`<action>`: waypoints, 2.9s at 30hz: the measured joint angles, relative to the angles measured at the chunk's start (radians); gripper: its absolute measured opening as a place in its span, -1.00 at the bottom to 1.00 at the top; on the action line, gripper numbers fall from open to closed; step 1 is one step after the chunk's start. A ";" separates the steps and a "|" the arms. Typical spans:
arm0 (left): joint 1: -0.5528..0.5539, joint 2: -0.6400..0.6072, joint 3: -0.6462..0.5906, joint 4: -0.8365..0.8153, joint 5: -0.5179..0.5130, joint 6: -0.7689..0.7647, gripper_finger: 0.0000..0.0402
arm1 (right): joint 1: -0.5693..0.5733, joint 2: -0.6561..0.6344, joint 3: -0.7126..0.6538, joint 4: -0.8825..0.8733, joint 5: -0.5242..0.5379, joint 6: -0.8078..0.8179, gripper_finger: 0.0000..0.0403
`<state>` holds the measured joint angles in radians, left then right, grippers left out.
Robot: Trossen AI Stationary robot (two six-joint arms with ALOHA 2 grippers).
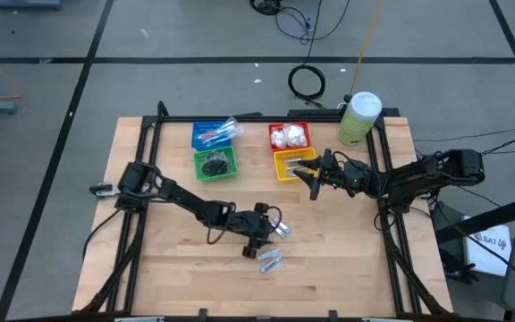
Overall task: Pick & Place Travel size toiletries
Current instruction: Put the nail cutter into the yellow bin
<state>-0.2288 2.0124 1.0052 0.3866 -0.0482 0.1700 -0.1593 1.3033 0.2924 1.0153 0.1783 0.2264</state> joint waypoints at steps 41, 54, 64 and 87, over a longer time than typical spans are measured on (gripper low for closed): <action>0.106 0.046 0.016 -0.093 0.145 -0.050 0.04 | 0.002 0.000 0.000 -0.002 -0.001 0.000 -0.10; 0.085 0.047 0.013 -0.098 0.260 -0.152 0.04 | 0.004 0.000 0.000 -0.003 -0.001 0.000 -0.10; 0.068 0.052 0.011 0.016 0.111 0.008 0.04 | 0.004 0.000 0.001 -0.003 -0.001 -0.002 -0.10; 0.076 0.050 0.079 -0.074 0.125 -0.015 0.04 | 0.004 0.000 0.001 -0.003 -0.001 -0.003 -0.10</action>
<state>-0.1531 2.0624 1.0840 0.3124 0.0772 0.1555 -0.1555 1.3034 0.2932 1.0126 0.1776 0.2239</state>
